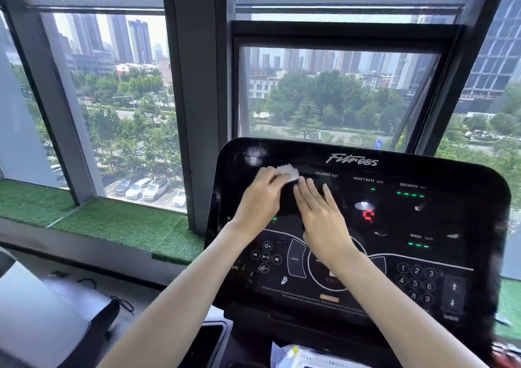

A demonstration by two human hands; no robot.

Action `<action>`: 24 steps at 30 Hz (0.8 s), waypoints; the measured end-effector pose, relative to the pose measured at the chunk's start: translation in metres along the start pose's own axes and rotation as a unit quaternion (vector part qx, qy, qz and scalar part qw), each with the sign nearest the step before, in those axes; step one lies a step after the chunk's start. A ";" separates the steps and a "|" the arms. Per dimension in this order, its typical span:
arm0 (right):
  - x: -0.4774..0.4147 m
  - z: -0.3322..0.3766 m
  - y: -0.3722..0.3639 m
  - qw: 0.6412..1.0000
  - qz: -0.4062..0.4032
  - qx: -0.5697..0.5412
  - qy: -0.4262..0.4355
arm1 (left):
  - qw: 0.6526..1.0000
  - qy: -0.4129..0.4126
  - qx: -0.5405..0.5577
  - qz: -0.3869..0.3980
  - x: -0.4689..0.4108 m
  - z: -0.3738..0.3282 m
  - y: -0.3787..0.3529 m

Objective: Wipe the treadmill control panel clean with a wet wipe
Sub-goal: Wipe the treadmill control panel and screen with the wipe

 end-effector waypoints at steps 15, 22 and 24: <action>0.051 -0.074 0.009 0.993 -0.027 -0.035 -0.111 | 0.966 0.211 0.067 -0.135 -0.011 -0.028 -0.013; 0.049 -0.079 0.007 0.995 -0.002 0.005 -0.097 | 0.929 0.302 0.059 -0.206 0.001 0.001 0.000; 0.049 -0.080 0.006 0.996 0.002 0.015 -0.090 | 0.946 0.271 0.051 -0.167 -0.006 -0.016 -0.011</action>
Point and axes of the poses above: each hand's wrist, its own x-axis away from the middle knuckle, its own y-axis out of the back of the hand, z = x × y, the point moved 5 cm from there along -x, towards the middle knuckle, and after that the axes turned 12 degrees about -y, right-handed, at the moved point
